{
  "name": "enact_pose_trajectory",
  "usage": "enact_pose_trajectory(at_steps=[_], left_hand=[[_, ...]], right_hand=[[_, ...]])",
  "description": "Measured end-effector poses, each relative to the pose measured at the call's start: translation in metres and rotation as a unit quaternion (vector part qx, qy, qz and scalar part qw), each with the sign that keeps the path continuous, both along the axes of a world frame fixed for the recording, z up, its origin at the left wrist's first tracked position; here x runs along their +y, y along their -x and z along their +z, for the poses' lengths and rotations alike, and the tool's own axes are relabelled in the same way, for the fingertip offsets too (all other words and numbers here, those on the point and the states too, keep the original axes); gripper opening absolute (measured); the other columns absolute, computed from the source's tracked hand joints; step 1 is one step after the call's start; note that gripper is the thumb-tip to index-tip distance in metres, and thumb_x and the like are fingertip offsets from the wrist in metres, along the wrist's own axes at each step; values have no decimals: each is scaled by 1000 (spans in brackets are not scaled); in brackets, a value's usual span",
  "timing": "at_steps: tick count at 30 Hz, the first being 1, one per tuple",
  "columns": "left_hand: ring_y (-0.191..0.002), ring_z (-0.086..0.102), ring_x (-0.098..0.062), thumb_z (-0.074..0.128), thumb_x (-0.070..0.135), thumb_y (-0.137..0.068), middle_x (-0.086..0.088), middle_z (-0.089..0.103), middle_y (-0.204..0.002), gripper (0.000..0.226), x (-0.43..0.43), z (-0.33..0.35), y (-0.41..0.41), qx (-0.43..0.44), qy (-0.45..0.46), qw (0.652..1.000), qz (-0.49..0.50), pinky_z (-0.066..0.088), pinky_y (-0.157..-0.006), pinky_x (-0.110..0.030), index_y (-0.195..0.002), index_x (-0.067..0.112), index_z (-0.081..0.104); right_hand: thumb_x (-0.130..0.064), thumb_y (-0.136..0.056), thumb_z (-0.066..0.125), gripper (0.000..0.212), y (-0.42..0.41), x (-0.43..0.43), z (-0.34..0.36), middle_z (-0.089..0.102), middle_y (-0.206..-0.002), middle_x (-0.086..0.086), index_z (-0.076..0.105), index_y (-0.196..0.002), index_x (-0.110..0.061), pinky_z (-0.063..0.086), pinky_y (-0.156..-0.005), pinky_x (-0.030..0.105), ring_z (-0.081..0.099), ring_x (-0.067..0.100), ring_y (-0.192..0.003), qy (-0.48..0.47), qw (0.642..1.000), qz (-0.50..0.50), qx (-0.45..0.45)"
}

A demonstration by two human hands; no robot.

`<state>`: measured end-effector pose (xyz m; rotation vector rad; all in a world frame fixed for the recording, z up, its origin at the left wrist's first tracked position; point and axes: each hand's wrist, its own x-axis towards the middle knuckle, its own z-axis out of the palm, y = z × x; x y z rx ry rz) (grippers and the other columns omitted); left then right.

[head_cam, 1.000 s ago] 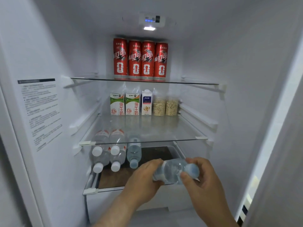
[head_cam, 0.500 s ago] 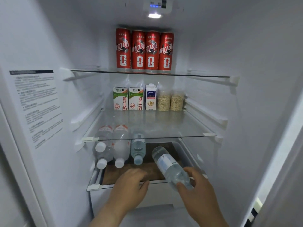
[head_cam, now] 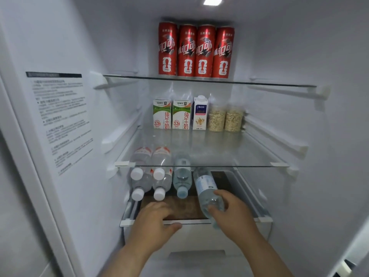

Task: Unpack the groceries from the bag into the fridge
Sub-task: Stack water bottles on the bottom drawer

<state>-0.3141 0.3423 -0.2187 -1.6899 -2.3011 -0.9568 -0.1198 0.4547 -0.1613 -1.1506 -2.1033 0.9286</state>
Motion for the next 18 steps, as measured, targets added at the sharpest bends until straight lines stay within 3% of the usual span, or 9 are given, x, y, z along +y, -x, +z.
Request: enact_pose_trajectory(at_steps=[6, 9, 12, 18], left_hand=[[-93, 54, -5, 71, 61, -69, 21, 65, -95, 38, -1, 1, -2, -17, -4, 1000, 1, 43, -82, -19, -93, 32, 74], [-94, 53, -4, 73, 58, -69, 22, 64, -95, 36, -2, 3, -4, -22, -6, 1000, -4, 39, -81, -15, -94, 32, 74], [-93, 53, -4, 67, 63, -67, 21, 64, -93, 41, -2, 2, -4, -28, -13, 1000, -4, 38, -80, -13, -92, 31, 74], [-89, 53, -4, 54, 71, -63, 20, 64, -90, 51, 0, -1, -3, -27, -26, 999, -2, 40, -79, -16, -87, 30, 73]], right_hand=[[-35, -90, 68, 46, 20, 8, 1, 60, -131, -2, 55, -134, -29, 48, -82, 21, 58, 10, -105, 10, 1000, 13, 24], [-33, -91, 66, 46, 28, 14, -1, 60, -127, -2, 53, -136, -28, 52, -75, 21, 59, 10, -100, 17, 999, 15, 25], [-30, -91, 65, 46, 35, 18, 2, 61, -124, -3, 53, -136, -27, 45, -64, 15, 58, 9, -96, 23, 999, 15, 29], [-23, -94, 62, 41, 48, 33, 8, 60, -124, 0, 54, -134, -22, 43, -71, 17, 55, 11, -98, 3, 1000, 26, 4]])
